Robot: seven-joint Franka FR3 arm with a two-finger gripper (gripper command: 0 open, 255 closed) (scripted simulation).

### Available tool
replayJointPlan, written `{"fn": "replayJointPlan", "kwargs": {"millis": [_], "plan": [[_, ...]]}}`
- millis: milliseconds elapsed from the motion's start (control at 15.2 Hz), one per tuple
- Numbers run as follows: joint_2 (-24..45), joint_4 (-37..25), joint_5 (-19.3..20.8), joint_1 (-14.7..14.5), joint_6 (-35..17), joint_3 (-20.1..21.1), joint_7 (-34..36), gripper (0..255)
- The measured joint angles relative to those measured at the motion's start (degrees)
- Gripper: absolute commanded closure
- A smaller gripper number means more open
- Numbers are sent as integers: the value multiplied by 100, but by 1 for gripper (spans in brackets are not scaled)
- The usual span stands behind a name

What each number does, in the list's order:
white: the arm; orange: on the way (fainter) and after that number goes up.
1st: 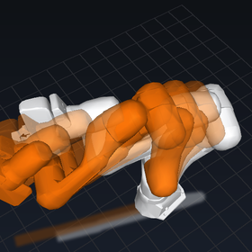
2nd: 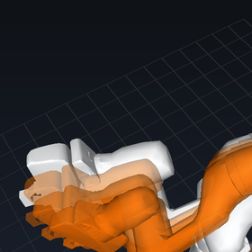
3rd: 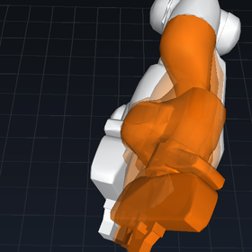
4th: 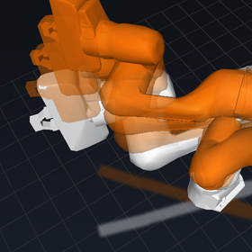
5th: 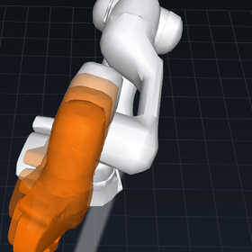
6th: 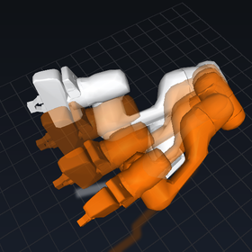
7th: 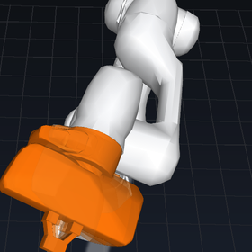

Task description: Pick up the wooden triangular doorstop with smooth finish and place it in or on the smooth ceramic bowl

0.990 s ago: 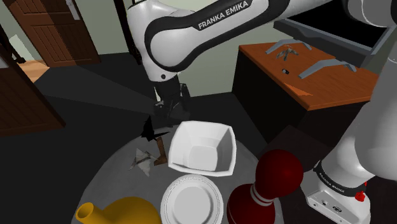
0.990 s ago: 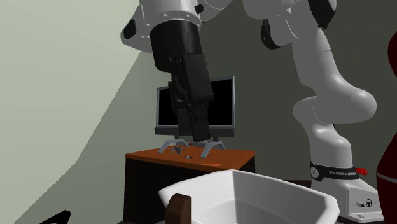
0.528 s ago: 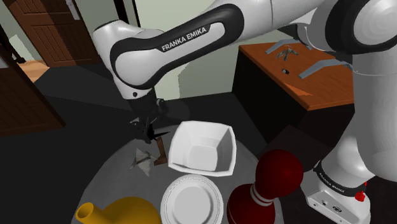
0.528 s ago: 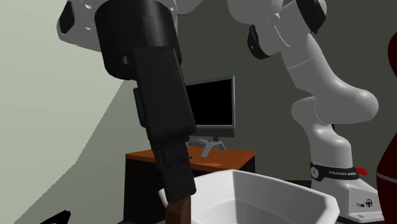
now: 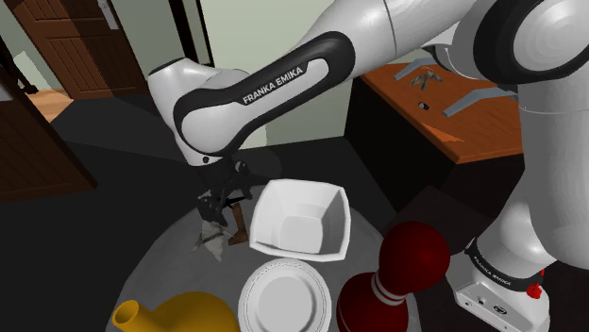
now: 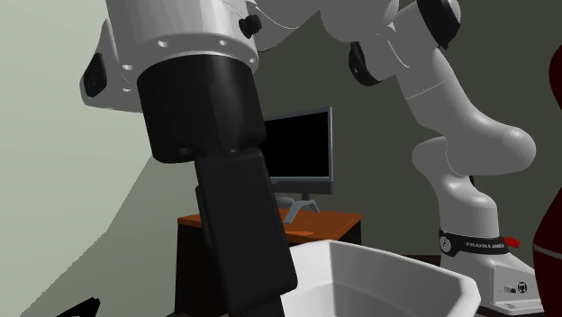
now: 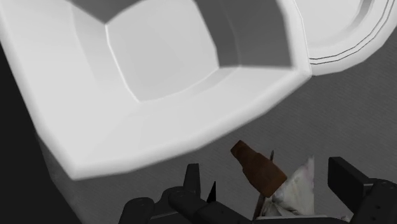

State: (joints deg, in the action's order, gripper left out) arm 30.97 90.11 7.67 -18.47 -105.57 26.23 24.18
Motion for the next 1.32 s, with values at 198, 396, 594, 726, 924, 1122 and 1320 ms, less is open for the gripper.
{"fn": "replayJointPlan", "kwargs": {"millis": [198, 396, 594, 726, 924, 1122, 1320], "plan": [[1, 50, 3, 0, -52, -1, 7, 0], [-1, 60, 2, 1, -61, 0, 7, 0], [-1, 60, 2, 1, -61, 0, 7, 255], [-4, 58, 3, 2, -60, -1, 7, 255], [-4, 56, 4, 3, -58, -2, 7, 255], [-4, 56, 4, 2, -59, -1, 8, 255], [-64, -16, -25, 4, 71, 18, 6, 255]]}}
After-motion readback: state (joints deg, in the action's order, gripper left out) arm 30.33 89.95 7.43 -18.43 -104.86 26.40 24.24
